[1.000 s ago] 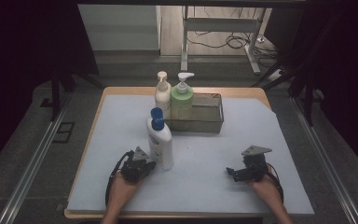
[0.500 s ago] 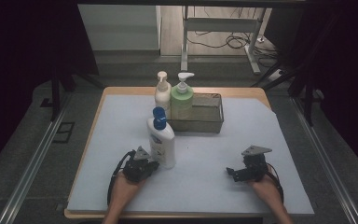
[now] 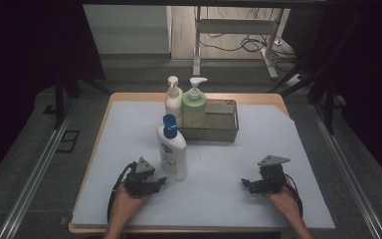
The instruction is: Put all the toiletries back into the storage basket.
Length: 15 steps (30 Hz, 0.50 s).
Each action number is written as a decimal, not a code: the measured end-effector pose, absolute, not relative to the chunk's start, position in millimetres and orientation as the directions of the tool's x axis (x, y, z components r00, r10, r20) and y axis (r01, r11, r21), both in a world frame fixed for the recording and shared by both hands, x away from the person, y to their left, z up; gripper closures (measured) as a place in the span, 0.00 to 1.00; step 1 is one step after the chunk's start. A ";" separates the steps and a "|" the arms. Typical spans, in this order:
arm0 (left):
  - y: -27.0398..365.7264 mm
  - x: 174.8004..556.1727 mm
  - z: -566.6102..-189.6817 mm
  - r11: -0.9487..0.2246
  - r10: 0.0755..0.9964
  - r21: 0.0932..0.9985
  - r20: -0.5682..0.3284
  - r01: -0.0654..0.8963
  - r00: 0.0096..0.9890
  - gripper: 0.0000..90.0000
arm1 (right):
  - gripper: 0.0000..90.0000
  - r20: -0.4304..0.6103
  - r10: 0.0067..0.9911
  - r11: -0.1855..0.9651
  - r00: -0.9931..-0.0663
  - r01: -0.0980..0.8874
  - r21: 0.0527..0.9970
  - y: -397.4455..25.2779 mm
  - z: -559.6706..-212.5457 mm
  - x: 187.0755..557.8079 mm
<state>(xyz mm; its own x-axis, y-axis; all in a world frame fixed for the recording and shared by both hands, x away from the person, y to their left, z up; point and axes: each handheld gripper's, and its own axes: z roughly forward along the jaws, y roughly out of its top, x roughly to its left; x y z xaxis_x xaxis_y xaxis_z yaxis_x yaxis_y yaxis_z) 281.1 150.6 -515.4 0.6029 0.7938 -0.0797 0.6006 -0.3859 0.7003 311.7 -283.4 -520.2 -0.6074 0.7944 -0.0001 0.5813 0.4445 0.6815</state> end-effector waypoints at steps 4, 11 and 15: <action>156.5 280.5 -516.0 -0.373 0.808 0.699 -0.078 0.610 0.584 0.29 | 0.03 -0.007 0.788 0.453 -0.615 0.574 0.682 -283.4 -518.3 310.5; 169.4 279.3 -517.5 -0.365 0.835 0.686 -0.058 0.629 0.548 0.15 | 0.03 -0.009 0.775 0.455 -0.632 0.547 0.703 -280.5 -511.0 306.0; 177.4 278.3 -518.5 -0.346 0.847 0.684 -0.067 0.642 0.528 0.14 | 0.03 -0.017 0.762 0.464 -0.647 0.528 0.711 -275.3 -506.8 303.6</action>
